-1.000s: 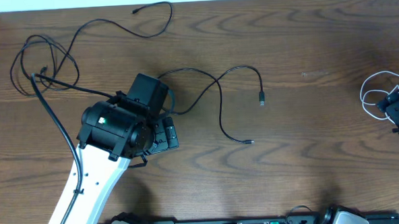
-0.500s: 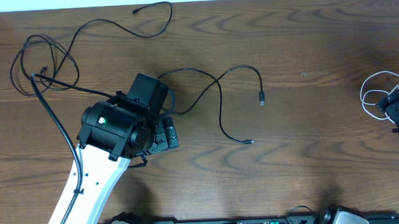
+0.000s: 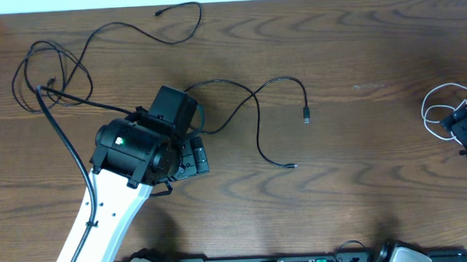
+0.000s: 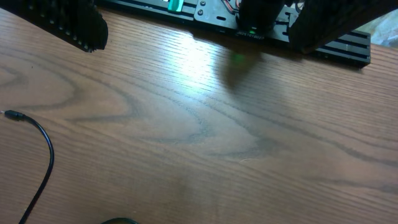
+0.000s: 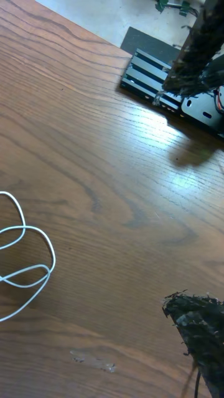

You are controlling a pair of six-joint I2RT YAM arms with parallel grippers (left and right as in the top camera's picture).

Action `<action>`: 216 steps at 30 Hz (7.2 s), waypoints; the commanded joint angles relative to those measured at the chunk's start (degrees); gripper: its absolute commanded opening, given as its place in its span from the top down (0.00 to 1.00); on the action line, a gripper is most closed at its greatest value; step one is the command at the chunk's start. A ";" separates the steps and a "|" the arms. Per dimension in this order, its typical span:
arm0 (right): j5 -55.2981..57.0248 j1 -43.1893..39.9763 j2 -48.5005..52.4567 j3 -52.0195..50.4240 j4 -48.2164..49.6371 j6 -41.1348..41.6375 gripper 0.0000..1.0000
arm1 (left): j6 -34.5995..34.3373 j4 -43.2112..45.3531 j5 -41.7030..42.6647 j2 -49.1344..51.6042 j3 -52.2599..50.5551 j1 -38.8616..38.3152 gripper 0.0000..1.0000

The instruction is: Untangle cables

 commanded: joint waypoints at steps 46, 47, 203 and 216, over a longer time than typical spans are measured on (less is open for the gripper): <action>0.55 -0.28 -0.09 0.04 -0.07 0.87 0.01 | -1.79 6.05 -0.28 0.96 -9.11 0.24 0.01; 0.55 -0.28 -0.09 0.04 -0.07 0.87 0.01 | -1.79 6.05 -0.28 0.96 -9.11 0.24 0.01; 0.55 -0.28 -0.09 0.04 -0.07 0.87 0.01 | 7.54 30.10 12.98 23.04 -4.70 19.41 0.02; 0.55 -0.28 -0.09 0.04 -0.07 0.87 0.01 | 7.50 48.39 4.85 33.31 -4.70 19.85 0.11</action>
